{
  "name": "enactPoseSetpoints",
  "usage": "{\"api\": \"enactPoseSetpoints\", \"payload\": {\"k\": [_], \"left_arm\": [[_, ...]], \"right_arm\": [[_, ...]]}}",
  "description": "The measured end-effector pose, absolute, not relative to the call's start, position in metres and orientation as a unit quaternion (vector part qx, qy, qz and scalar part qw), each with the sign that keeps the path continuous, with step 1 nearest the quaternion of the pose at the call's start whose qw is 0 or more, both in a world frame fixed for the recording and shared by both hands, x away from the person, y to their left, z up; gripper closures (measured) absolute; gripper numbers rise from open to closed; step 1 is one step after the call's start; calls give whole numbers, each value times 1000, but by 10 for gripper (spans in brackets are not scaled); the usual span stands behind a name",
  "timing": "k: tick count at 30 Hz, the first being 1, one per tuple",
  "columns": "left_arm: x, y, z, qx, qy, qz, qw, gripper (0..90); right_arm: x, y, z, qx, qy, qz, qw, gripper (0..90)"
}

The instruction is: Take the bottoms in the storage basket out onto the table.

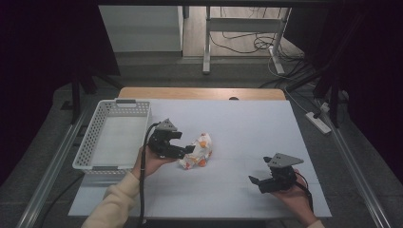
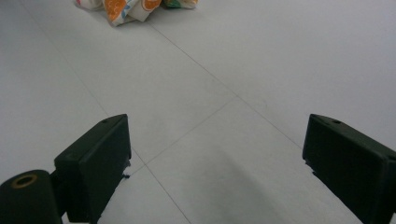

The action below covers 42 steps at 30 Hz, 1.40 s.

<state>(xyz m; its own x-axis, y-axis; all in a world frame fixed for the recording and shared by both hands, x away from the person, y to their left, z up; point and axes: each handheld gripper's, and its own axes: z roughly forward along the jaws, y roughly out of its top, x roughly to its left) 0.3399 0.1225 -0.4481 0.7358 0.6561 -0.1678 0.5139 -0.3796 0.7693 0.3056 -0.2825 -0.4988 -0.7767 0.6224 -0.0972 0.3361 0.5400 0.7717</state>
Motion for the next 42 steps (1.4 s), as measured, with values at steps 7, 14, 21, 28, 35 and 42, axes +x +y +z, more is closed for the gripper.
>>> {"api": "enactPoseSetpoints", "payload": {"k": [7, 14, 21, 28, 35, 42], "left_arm": [[317, 147, -445, 813, 379, 96, 432, 198], [297, 168, -445, 807, 394, 115, 424, 197], [273, 195, -449, 794, 411, 132, 428, 200], [259, 207, -456, 792, 418, 139, 424, 199], [248, 219, -462, 783, 429, 144, 426, 198], [240, 227, -468, 780, 434, 146, 425, 197]], "right_arm": [[306, -282, -500, 279, 859, 388, 183, 78], [306, -281, -499, 279, 859, 387, 183, 78], [306, -281, -499, 278, 860, 387, 184, 78], [306, -281, -499, 278, 860, 386, 183, 78], [306, -280, -500, 278, 861, 384, 184, 78], [307, -281, -500, 279, 860, 384, 185, 78]]}}
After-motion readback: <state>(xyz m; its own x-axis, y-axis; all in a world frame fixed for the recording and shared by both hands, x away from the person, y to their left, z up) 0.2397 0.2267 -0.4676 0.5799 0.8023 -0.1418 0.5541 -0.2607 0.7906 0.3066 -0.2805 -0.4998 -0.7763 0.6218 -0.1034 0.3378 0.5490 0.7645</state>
